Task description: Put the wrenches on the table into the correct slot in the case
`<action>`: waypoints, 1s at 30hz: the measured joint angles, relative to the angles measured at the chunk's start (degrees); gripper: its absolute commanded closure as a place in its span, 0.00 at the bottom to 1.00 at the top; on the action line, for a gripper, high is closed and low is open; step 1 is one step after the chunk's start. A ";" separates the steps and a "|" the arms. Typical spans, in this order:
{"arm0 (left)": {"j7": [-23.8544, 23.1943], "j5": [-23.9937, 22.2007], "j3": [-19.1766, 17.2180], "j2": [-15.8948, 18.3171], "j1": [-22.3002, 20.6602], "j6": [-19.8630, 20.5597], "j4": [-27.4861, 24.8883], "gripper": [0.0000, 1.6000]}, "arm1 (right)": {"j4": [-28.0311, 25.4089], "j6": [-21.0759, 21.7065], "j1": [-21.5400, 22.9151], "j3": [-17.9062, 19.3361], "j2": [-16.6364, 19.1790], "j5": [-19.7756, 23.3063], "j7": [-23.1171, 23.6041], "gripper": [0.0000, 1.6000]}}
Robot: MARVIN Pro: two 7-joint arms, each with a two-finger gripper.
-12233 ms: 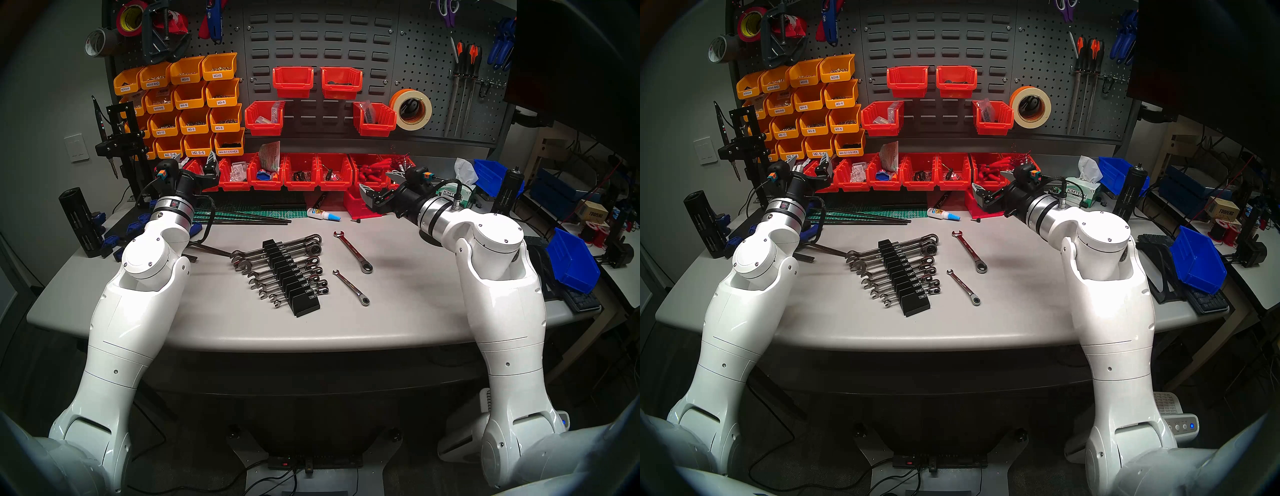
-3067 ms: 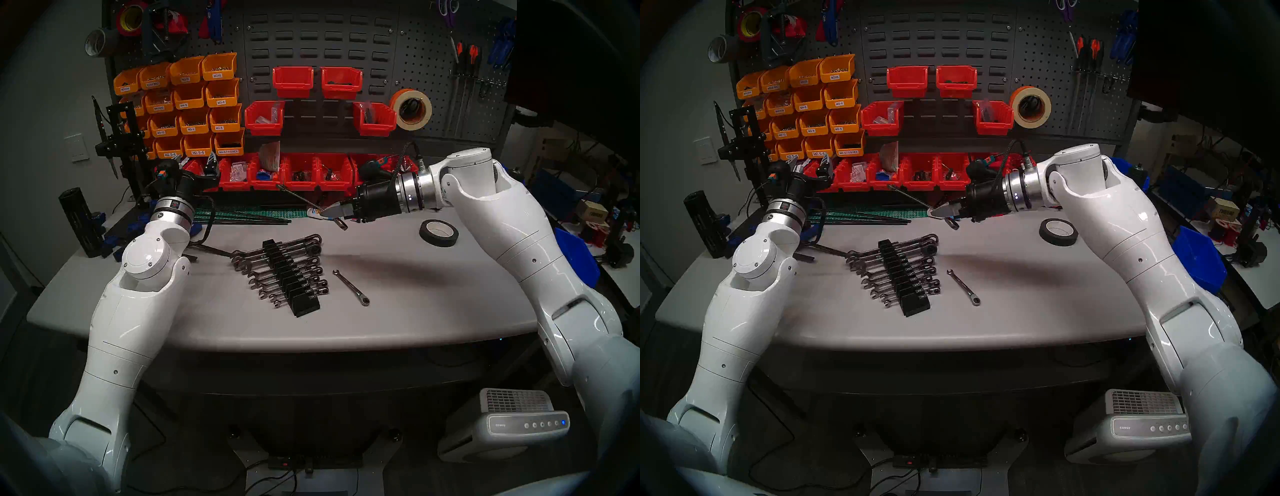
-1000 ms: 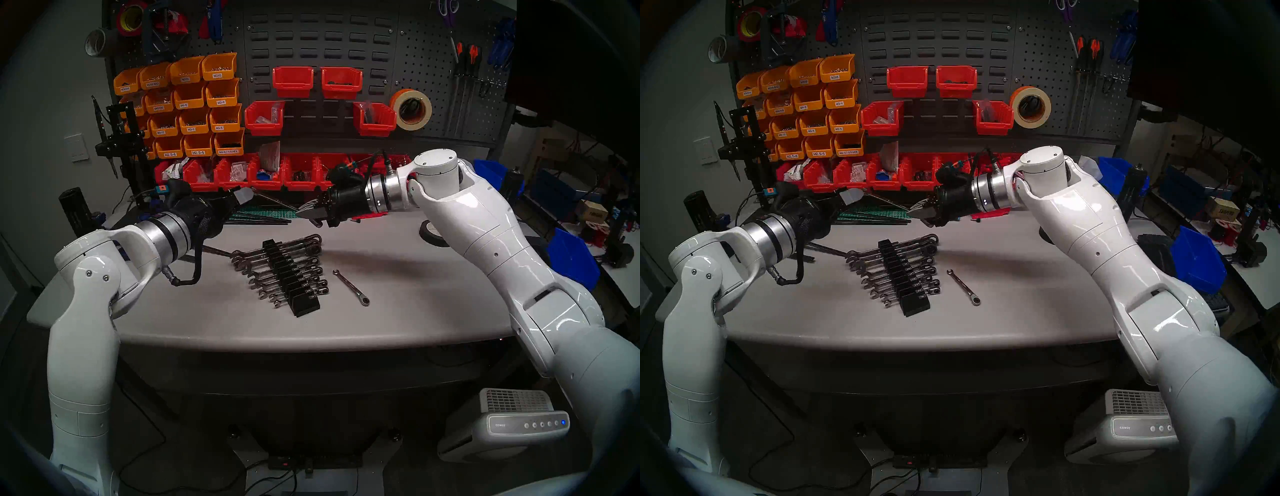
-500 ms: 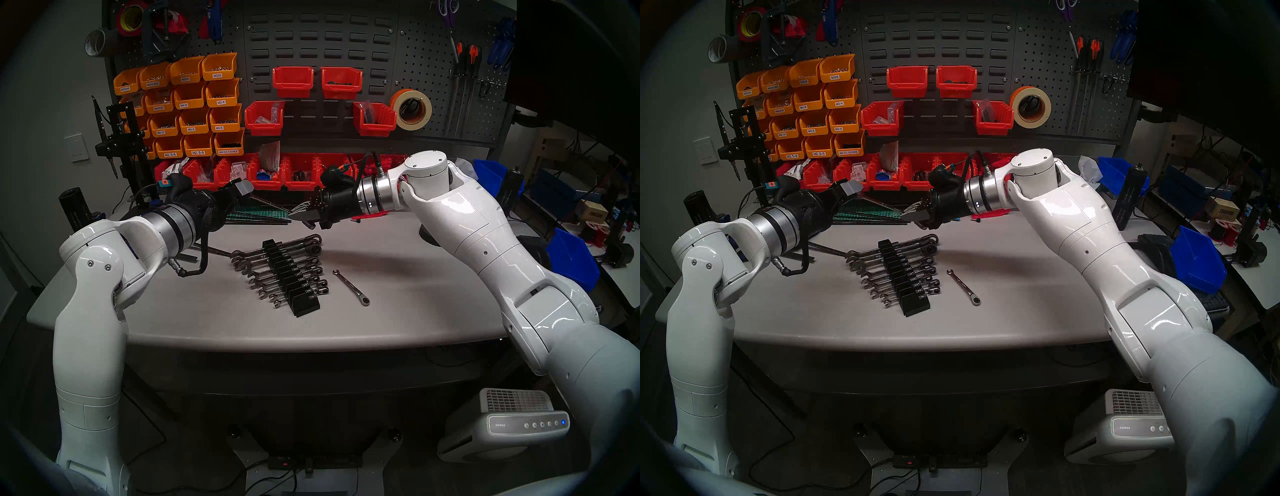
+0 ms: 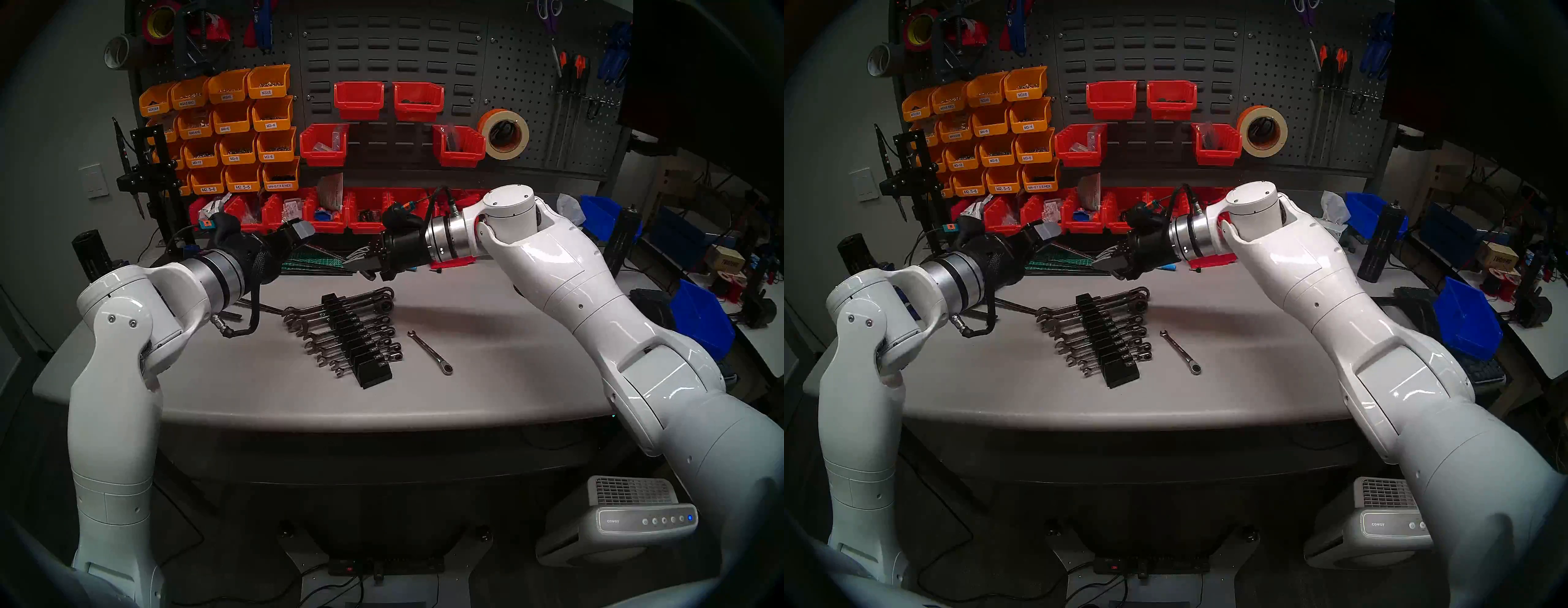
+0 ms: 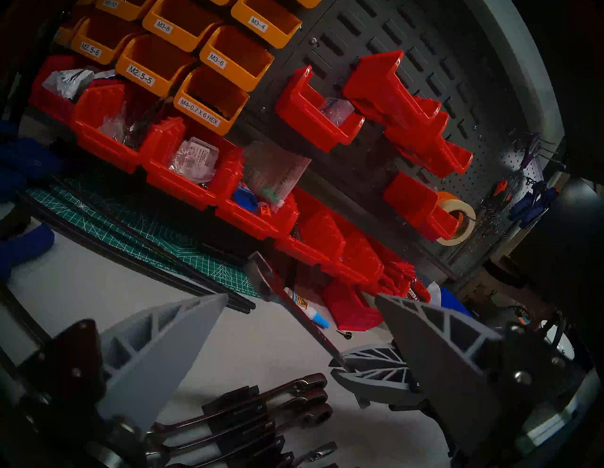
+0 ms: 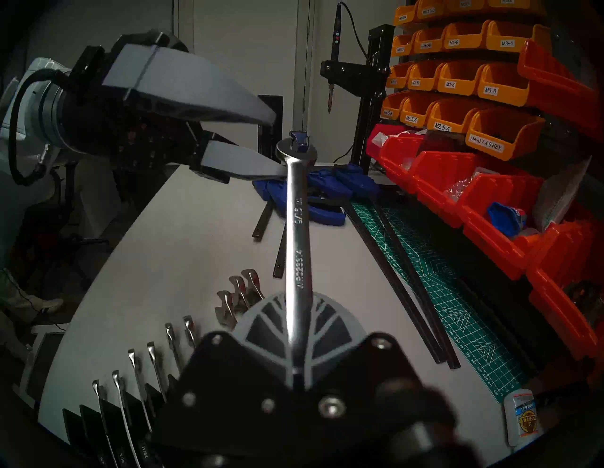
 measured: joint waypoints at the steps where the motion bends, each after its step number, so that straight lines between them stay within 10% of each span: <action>1: 0.12 0.00 0.05 -0.04 -0.01 -0.01 0.07 0.02 | 0.07 -0.06 0.10 -0.02 -0.15 0.00 0.05 1.00; 18: 3.61 3.41 2.69 -1.19 -1.21 -1.98 2.17 0.00 | 0.24 -0.17 0.47 -0.77 -1.32 -0.04 2.15 1.00; 22: 3.35 4.01 2.61 -1.35 -1.38 -2.46 2.22 0.41 | 0.23 -0.14 0.44 -0.84 -1.32 -0.17 2.36 1.00; 30: 2.43 4.59 1.98 -1.55 -1.40 -2.89 2.08 0.36 | 0.21 0.02 0.39 -0.89 -1.30 -0.36 2.64 1.00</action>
